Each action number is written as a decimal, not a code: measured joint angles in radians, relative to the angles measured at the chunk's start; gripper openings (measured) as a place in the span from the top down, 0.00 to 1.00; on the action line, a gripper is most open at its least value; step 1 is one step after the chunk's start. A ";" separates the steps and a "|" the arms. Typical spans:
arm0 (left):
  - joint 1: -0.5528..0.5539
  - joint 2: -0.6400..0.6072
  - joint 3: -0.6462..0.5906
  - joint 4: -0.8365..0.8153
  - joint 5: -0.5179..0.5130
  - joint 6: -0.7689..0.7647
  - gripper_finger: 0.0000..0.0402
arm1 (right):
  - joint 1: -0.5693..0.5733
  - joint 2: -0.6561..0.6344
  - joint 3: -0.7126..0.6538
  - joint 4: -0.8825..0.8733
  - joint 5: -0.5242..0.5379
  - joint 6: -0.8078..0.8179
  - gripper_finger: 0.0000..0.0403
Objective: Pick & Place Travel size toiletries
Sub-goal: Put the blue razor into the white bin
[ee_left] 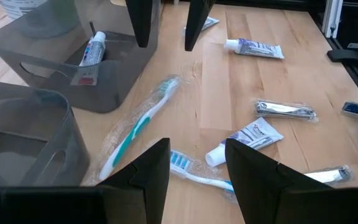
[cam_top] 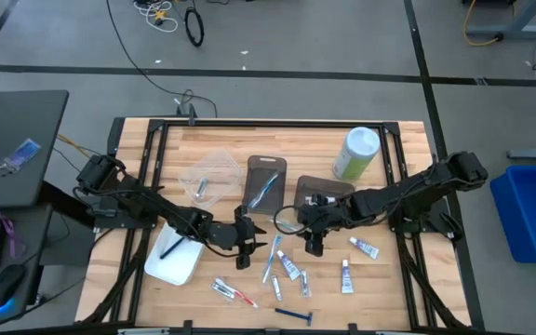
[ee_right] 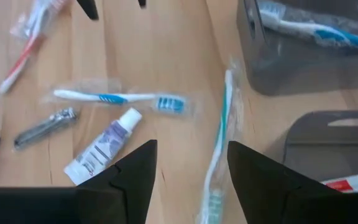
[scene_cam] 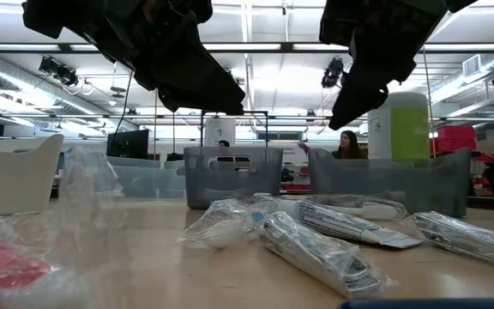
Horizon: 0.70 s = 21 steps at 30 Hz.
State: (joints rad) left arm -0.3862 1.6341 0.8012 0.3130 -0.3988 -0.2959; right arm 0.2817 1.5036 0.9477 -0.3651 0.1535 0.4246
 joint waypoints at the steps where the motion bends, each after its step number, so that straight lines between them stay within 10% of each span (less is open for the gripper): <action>1: 0.000 0.000 0.000 0.000 0.000 -0.003 0.60 | 0.000 0.000 0.000 0.016 0.000 0.000 0.49; 21: -0.042 0.000 0.000 0.000 0.160 -0.003 0.60 | -0.018 0.000 0.000 0.174 0.065 -0.161 0.51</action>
State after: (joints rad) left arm -0.4287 1.6341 0.8013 0.3128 -0.2393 -0.2985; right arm 0.2634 1.5036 0.9474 -0.1914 0.2187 0.2640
